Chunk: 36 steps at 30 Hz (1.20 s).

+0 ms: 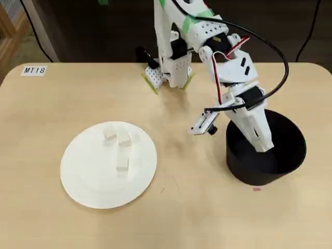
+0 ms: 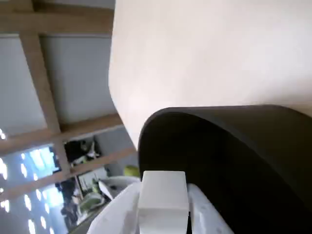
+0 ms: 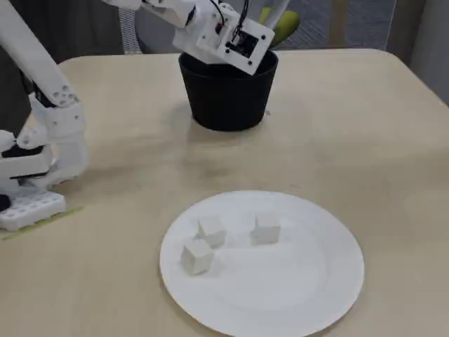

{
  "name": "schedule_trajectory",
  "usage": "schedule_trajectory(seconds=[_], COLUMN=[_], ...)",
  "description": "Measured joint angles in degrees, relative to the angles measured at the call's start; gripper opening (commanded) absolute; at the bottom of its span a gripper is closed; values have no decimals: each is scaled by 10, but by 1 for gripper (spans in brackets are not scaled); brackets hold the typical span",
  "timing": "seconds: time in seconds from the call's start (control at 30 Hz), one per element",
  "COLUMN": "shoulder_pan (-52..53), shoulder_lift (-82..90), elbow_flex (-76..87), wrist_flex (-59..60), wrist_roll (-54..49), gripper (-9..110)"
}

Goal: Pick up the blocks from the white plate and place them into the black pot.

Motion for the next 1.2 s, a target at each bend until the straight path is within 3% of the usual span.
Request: schedule_trajectory(seconds=[0.13, 0.2, 0.27, 0.3, 0.43, 0.67, 0.9, 1.2], shoulder_pan=[-7, -6, -4, 4, 76, 292, 476, 599], shoulder_lift=[24, 35, 47, 53, 83, 66, 37, 11], elbow_flex=[0, 1, 1, 1, -22, -169, -204, -204], wrist_flex=[32, 45, 58, 65, 145, 357, 490, 596], wrist_roll=[-25, -29, -29, -26, -26, -11, 150, 308], gripper=[34, 21, -1, -2, -2, -2, -2, -2])
